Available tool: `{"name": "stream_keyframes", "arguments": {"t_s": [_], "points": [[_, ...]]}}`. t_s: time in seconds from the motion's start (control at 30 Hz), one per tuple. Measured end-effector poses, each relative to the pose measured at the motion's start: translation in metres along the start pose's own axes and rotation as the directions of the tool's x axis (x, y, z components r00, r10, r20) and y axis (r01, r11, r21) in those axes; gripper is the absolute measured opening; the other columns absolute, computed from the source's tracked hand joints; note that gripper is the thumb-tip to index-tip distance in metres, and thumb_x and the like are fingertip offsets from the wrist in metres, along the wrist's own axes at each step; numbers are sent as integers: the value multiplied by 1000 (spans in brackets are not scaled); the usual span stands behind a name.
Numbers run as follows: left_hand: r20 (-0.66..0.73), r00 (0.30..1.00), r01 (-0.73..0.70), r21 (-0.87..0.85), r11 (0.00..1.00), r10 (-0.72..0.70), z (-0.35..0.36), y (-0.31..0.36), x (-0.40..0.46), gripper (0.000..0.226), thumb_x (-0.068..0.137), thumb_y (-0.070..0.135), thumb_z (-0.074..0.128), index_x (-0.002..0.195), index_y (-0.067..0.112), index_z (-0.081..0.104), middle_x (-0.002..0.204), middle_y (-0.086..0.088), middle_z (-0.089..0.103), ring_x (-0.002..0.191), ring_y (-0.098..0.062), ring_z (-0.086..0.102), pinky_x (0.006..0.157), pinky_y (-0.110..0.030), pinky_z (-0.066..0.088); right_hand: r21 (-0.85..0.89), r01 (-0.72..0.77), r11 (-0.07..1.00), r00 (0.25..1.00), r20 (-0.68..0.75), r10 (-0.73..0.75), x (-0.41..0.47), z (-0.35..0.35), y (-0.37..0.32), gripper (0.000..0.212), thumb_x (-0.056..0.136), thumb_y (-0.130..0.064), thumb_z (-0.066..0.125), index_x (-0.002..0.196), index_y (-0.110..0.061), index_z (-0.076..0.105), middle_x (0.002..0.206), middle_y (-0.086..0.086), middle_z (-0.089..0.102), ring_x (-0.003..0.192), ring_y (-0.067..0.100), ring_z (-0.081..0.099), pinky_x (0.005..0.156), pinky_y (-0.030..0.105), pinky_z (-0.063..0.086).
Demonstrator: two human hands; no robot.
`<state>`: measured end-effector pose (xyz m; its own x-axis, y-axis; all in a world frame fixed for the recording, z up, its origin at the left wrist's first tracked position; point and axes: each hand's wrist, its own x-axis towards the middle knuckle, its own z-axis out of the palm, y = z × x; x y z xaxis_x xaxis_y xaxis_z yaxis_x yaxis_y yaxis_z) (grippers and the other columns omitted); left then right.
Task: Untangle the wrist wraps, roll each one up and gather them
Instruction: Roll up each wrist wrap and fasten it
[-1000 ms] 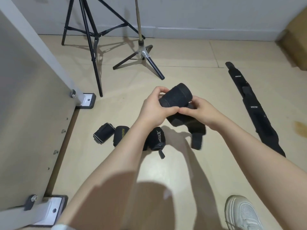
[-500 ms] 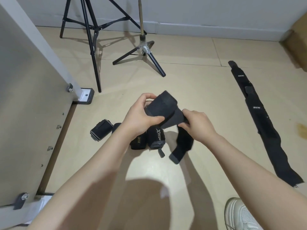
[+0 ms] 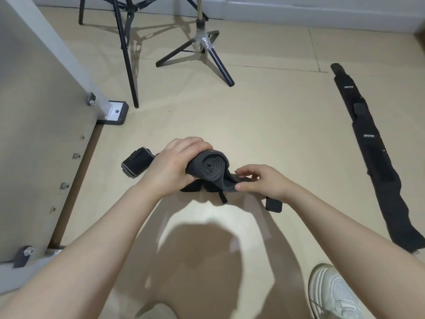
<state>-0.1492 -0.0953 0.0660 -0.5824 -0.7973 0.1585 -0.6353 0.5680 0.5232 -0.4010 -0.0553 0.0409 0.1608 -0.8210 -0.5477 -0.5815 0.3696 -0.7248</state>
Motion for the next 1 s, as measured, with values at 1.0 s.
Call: {"name": "stream_keyframes", "arguments": {"t_s": [1.0], "points": [[137,937,-347,246,905,322,37,0,-23,69,64,10,81,120,31,48,120,16,47,97,-22,46,75,-32,52,748,-282,601,944,102,315,12,-28,16,23,89,-2,39,99,-6,59,83,5,61,73,18,60,73,25,49]]}}
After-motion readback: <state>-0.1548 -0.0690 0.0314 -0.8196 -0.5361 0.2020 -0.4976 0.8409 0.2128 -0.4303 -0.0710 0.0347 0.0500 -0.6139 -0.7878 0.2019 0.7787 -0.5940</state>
